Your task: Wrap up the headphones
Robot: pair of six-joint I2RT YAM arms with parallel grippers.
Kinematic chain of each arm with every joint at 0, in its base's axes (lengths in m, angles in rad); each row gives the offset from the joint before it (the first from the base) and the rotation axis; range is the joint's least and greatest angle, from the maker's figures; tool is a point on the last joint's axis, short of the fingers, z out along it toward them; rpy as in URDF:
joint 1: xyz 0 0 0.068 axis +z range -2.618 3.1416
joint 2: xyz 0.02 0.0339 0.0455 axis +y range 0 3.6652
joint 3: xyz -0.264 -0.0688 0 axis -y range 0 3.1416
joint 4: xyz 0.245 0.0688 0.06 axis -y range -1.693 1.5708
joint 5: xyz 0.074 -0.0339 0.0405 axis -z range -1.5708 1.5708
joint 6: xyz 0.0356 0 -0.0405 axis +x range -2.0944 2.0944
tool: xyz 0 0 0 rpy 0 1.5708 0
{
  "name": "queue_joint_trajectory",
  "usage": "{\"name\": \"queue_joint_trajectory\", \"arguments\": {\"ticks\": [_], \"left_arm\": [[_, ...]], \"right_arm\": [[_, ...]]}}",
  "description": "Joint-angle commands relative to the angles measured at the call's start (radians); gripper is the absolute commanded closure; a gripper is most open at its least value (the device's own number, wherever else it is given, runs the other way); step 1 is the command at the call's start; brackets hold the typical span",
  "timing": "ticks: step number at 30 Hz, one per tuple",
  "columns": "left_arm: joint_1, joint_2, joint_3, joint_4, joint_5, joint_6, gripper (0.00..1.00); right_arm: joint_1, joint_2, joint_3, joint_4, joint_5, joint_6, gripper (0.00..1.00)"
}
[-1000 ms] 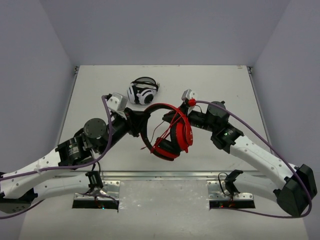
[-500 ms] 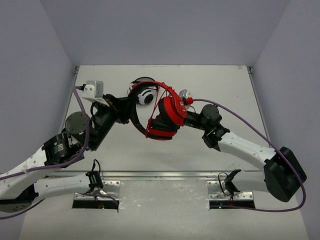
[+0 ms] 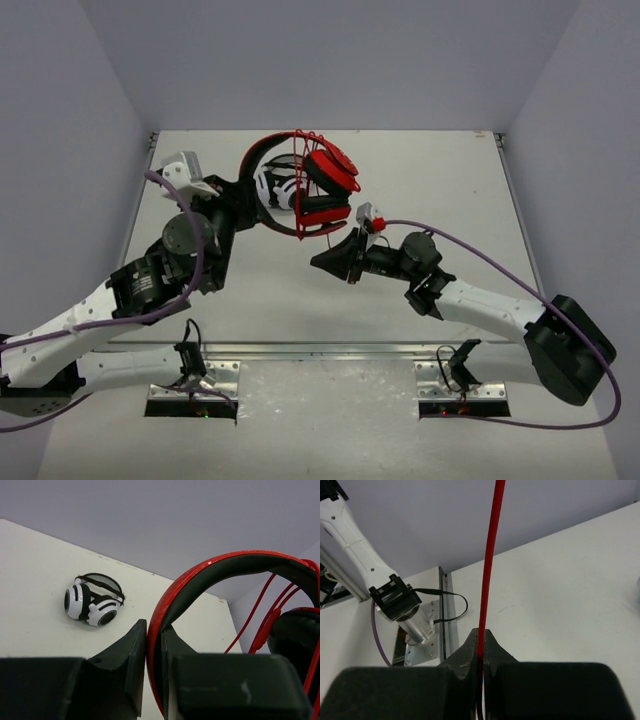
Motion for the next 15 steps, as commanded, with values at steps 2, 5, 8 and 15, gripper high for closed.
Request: {"name": "queue_joint_trajectory", "arguments": {"ticks": [2, 5, 8, 15], "left_arm": [[-0.009, 0.057, 0.070, 0.111, -0.143, -0.109, 1.00], [-0.008, 0.117, 0.111, 0.059, -0.196, -0.132, 1.00], [0.017, 0.160, 0.140, 0.028, -0.237, -0.161, 1.00], [0.242, 0.293, 0.200, -0.099, -0.074, -0.244, 1.00]], "right_arm": [[0.129, -0.051, 0.053, -0.144, 0.123, -0.123, 0.99], [0.212, -0.068, 0.061, -0.212, 0.215, -0.191, 0.99], [0.278, -0.110, 0.029, -0.226, 0.295, -0.217, 0.99], [0.463, -0.119, 0.114, -0.407, 0.468, -0.349, 0.99]]}}
